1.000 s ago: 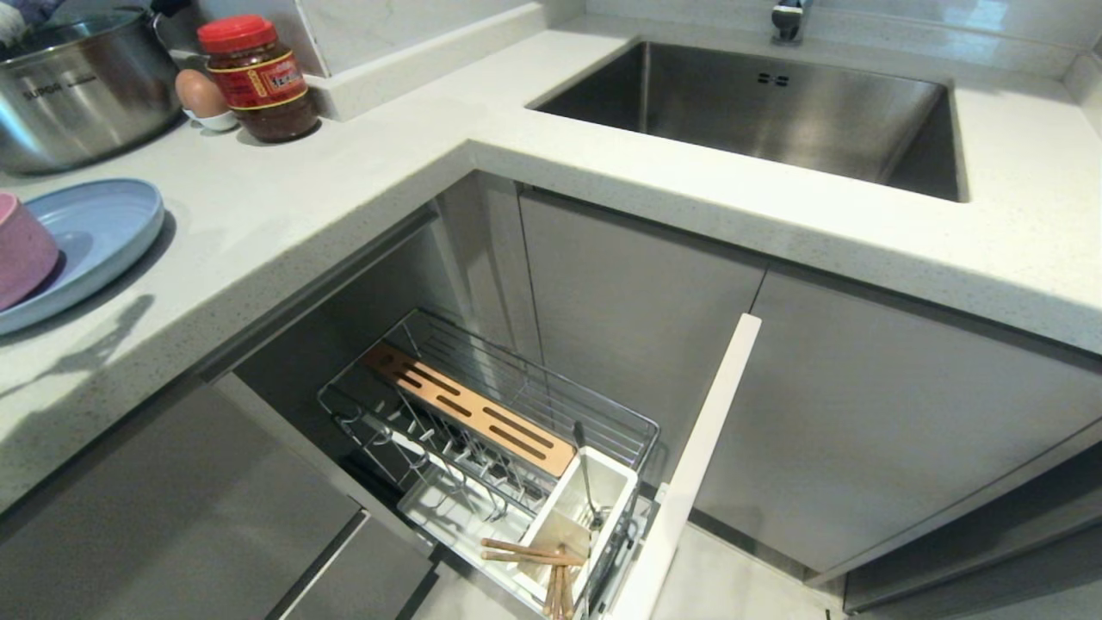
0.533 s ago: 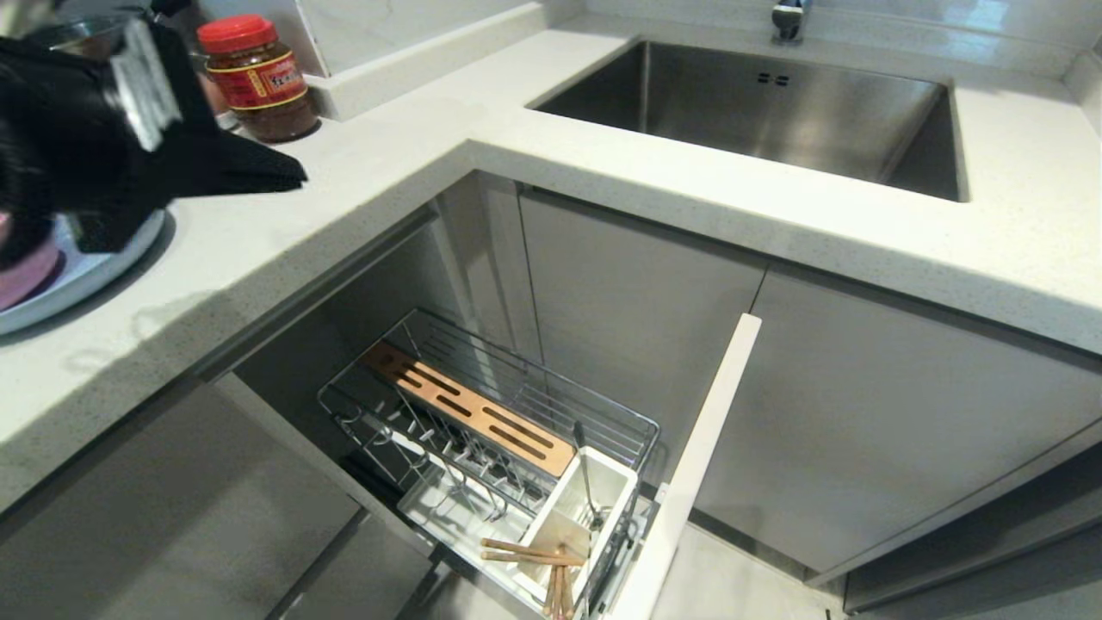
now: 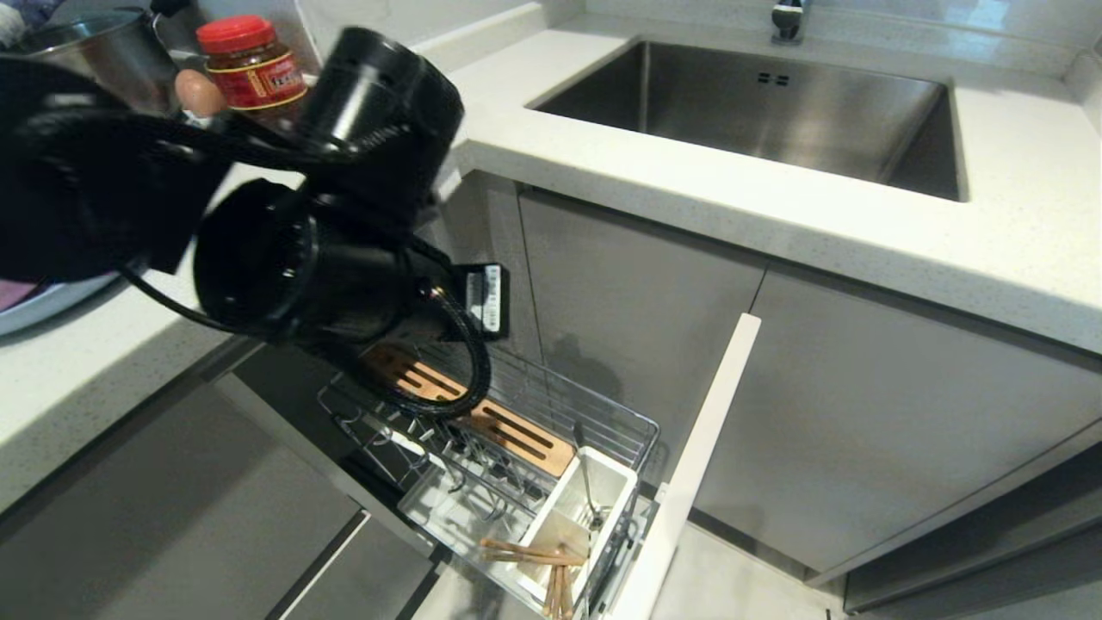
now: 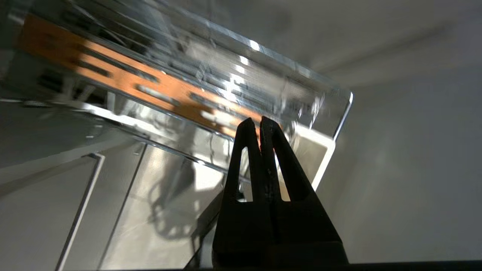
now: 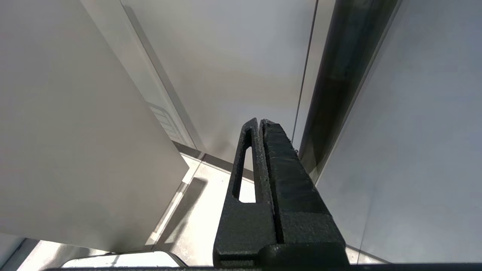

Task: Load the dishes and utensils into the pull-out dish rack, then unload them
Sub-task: Take the spoon out of the cupboard

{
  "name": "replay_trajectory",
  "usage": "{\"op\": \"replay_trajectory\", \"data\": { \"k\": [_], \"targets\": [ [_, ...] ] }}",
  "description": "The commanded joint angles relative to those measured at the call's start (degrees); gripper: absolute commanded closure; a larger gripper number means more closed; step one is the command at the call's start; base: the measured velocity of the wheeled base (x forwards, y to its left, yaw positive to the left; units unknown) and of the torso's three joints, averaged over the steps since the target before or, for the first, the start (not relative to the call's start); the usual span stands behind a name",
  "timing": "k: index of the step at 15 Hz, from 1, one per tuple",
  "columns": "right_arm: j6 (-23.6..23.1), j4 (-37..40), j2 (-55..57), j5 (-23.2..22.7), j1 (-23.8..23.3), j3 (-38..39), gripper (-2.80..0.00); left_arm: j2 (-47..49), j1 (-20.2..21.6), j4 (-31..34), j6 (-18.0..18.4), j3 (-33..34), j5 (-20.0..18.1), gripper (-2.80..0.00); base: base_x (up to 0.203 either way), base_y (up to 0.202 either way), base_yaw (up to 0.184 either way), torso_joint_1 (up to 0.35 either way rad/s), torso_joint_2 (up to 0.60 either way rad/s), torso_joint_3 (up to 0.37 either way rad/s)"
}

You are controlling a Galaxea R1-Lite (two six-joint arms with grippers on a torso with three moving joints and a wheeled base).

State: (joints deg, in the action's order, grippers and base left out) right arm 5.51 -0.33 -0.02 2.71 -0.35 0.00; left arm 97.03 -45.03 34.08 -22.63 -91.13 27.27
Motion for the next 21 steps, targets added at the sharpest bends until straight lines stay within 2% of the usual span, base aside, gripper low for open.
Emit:
{"op": "replay_trajectory", "data": {
  "k": [1, 4, 7, 10, 18, 19, 21],
  "targets": [
    [0.0, 0.0, -0.2, 0.0, 0.0, 0.0, 0.00, 7.0, -0.1, 2.4, 3.4, -1.3, -6.1, 0.00, 0.000, 0.000, 0.000, 0.000, 0.00, 0.000],
    [0.0, 0.0, -0.2, 0.0, 0.0, 0.0, 0.00, 10.3, 1.4, 3.6, 7.4, -2.0, -16.0, 0.00, 0.000, 0.000, 0.000, 0.000, 0.00, 0.000],
    [0.0, 0.0, -0.2, 0.0, 0.0, 0.0, 0.00, 11.0, 2.5, 3.8, 9.2, -2.0, -22.4, 0.00, 0.000, 0.000, 0.000, 0.000, 0.00, 0.000],
    [0.0, 0.0, -0.2, 0.0, 0.0, 0.0, 0.00, 13.3, 3.8, 3.6, 10.1, -2.1, -22.8, 0.00, 0.000, 0.000, 0.000, 0.000, 0.00, 0.000],
    [0.0, 0.0, -0.2, 0.0, 0.0, 0.0, 0.00, 21.4, 4.3, 3.0, 9.9, -4.3, -22.8, 0.00, 0.000, 0.000, 0.000, 0.000, 0.00, 0.000],
    [0.0, 0.0, -0.2, 0.0, 0.0, 0.0, 0.00, 21.9, 4.4, 2.7, 9.9, -4.6, -22.7, -2.80, 0.000, 0.000, 0.000, 0.000, 0.00, 0.000],
    [0.0, 0.0, -0.2, 0.0, 0.0, 0.0, 0.00, 22.1, 4.4, 2.2, 9.8, -4.8, -22.7, -2.80, 0.000, 0.000, 0.000, 0.000, 0.00, 0.000]
  ]
}}
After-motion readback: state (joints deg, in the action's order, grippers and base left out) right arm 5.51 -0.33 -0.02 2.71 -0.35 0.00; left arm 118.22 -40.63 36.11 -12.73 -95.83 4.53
